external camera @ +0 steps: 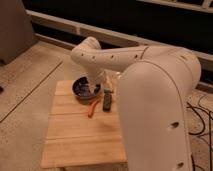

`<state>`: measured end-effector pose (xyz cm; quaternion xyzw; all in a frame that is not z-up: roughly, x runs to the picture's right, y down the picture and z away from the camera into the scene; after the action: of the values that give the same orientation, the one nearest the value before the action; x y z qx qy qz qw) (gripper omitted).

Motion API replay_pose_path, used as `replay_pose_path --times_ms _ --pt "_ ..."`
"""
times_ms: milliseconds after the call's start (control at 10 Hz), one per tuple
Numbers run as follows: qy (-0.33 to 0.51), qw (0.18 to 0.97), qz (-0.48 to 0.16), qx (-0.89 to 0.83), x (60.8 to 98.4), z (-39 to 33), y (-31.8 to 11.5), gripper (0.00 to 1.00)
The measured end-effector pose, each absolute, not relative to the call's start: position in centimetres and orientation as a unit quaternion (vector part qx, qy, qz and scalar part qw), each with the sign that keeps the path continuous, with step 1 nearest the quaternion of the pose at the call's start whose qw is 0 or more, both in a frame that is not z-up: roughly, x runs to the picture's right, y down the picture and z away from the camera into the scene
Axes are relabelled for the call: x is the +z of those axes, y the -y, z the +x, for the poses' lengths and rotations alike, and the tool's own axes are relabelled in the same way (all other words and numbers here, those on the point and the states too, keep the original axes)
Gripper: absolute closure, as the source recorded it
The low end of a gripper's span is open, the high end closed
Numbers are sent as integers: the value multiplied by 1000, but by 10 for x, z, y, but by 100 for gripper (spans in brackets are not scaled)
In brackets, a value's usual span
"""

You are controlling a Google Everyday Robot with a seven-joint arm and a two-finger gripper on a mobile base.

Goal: Move the arm in a circular motion

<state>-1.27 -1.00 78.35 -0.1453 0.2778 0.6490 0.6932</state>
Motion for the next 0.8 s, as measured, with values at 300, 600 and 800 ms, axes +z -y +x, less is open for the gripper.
replay_pose_path --times_ms 300,600,800 --pt "-203 728 -147 638 799 -9 49 35" --pt "-156 760 -156 612 800 -2 78 35" --pt "-140 776 -165 593 801 -12 89 35"
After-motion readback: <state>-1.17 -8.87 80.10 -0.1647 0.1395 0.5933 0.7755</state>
